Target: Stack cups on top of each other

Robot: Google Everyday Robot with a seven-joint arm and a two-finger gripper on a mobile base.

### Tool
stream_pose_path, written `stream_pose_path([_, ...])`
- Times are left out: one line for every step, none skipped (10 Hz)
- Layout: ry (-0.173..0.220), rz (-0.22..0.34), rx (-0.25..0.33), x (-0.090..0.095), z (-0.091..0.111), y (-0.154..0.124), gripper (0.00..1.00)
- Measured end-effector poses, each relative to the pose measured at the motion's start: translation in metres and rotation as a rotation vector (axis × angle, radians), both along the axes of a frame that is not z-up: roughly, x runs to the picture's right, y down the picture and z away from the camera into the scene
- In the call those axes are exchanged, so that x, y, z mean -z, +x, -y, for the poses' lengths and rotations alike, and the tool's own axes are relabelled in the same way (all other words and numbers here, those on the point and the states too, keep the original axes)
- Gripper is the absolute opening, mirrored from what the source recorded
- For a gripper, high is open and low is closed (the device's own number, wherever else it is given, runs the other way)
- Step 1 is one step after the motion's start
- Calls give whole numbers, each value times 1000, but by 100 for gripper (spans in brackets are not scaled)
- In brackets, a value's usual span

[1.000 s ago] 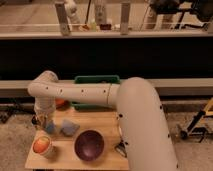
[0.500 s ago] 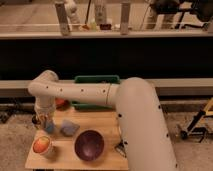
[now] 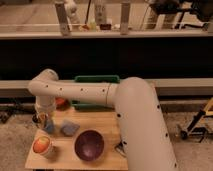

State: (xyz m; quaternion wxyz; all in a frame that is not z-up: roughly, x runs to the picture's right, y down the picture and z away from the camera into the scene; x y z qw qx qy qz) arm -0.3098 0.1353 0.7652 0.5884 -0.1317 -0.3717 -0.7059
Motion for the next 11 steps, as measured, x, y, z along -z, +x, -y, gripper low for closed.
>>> stream_pose_path([0,-4,1,-1,1,2,0])
stream_pose_path([-1,-10,1,-3,2,6,0])
stream_pose_path([-3,-13,2,-5,2,9,0])
stream_pose_path([-5,-15,5,-7,2,9,0])
stream_pose_path([-7,-16,11,-8,1,9,0])
stream_pose_path([-9,-16,14,-9,1,9,0])
stream_pose_path([-11,-18,17,-10,2,9,0])
stream_pose_path([-13,-18,20,-11,2,8,0])
stream_pose_path([-15,-17,26,-11,1,7,0])
stream_pose_path([-18,-16,29,-11,1,5,0])
stream_pose_path([-20,-16,29,-12,1,5,0])
